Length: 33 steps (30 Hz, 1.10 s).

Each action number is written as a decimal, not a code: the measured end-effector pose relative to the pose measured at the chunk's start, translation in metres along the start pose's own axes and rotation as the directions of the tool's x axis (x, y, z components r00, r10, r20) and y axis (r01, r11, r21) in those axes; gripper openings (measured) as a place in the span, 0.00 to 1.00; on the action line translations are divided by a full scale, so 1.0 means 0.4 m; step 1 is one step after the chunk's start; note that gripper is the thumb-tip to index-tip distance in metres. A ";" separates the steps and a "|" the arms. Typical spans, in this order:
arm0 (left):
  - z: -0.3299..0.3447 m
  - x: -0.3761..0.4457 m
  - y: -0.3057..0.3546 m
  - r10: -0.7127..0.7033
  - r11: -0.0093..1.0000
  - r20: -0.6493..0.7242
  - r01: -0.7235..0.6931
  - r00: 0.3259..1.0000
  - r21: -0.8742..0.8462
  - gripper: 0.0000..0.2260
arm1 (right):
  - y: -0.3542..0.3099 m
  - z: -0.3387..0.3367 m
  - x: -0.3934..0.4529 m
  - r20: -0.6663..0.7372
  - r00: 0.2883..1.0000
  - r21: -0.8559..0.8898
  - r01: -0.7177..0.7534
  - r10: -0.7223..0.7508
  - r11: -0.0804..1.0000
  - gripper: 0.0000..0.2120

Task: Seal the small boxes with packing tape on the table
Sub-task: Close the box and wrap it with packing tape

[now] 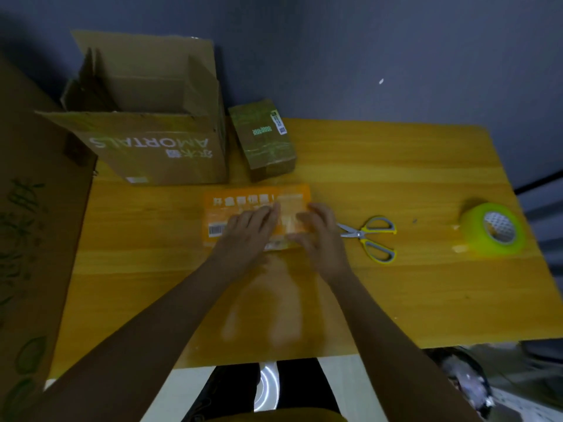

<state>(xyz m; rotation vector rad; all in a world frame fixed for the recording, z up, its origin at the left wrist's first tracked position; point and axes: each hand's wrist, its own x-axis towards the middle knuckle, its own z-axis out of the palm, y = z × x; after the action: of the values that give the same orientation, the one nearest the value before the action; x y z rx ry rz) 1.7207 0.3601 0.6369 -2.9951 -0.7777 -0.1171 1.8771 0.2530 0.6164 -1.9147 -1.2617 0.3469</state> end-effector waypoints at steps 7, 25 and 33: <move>0.007 0.055 -0.048 -0.094 0.979 0.227 0.132 0.969 -0.158 0.47 | -0.050 0.020 -0.003 -0.108 0.994 -0.215 -0.040 0.017 0.976 0.19; 0.013 0.053 -0.038 -0.146 0.985 0.251 0.164 0.957 -0.054 0.56 | -0.056 -0.011 0.054 0.191 0.981 -0.315 0.025 0.037 0.949 0.37; -0.037 0.020 -0.051 0.058 0.979 0.025 -0.052 0.998 -0.198 0.44 | -0.079 -0.014 -0.076 0.177 0.984 -0.326 0.070 -0.012 0.943 0.33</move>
<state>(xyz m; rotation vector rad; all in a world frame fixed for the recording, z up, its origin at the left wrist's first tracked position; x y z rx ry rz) 1.7167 0.3809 0.6529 -3.2099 -0.7261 -0.1553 1.8458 0.2298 0.6377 -2.1730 -1.5527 0.2980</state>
